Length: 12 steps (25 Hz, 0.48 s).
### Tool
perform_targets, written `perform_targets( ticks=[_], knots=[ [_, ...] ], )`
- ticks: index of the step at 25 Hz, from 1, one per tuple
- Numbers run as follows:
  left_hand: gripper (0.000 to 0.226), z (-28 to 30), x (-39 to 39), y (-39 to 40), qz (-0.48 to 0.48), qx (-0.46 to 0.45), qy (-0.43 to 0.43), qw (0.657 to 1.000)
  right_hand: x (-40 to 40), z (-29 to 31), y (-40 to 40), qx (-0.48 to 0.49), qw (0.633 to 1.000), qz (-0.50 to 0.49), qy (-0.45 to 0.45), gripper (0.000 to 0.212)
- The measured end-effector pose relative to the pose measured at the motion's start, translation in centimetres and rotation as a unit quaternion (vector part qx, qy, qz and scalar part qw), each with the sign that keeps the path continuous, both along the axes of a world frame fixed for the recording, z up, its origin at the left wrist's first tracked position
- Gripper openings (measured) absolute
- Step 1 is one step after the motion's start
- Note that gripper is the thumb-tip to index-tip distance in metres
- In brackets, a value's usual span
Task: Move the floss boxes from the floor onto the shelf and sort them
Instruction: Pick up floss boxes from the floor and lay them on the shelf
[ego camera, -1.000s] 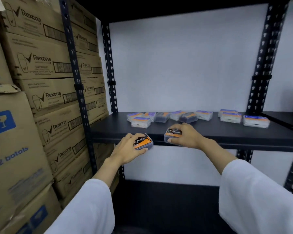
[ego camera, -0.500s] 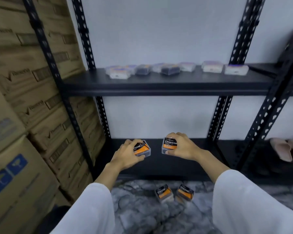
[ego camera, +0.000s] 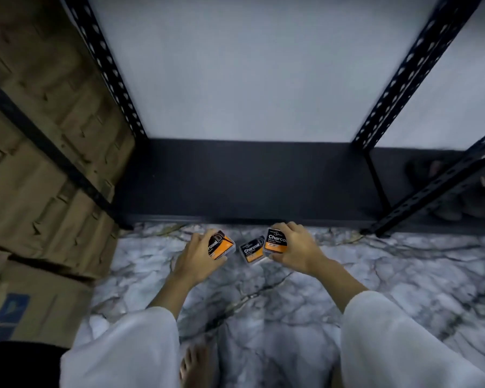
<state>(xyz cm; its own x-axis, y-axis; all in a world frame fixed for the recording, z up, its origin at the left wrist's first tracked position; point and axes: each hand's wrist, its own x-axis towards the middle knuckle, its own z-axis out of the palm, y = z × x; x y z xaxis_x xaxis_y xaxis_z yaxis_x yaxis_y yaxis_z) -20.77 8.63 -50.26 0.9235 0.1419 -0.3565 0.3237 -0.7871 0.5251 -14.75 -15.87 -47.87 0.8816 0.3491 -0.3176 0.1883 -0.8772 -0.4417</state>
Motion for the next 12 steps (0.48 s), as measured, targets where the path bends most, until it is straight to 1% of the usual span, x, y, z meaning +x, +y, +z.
perform_targets(
  ticks=[2,7,10,12],
  knots=[
    [0.068,-3.0,0.7,-0.2,0.009,0.005,0.027,1.000,0.8,-2.7,0.4,0.002,1.000,0.001,0.014,0.069],
    [0.074,-9.9,2.3,-0.3,0.017,0.002,0.074,0.997,2.2,-8.1,1.9,0.011,1.000,0.013,-0.002,0.069],
    [0.081,-12.8,2.9,-0.5,0.015,-0.007,0.105,0.994,2.7,-10.5,2.5,0.013,0.999,0.028,-0.025,0.070],
    [0.078,-14.1,3.1,-0.9,0.008,-0.006,0.117,0.993,2.9,-11.2,2.6,0.007,0.999,0.031,-0.038,0.070]
  ],
)
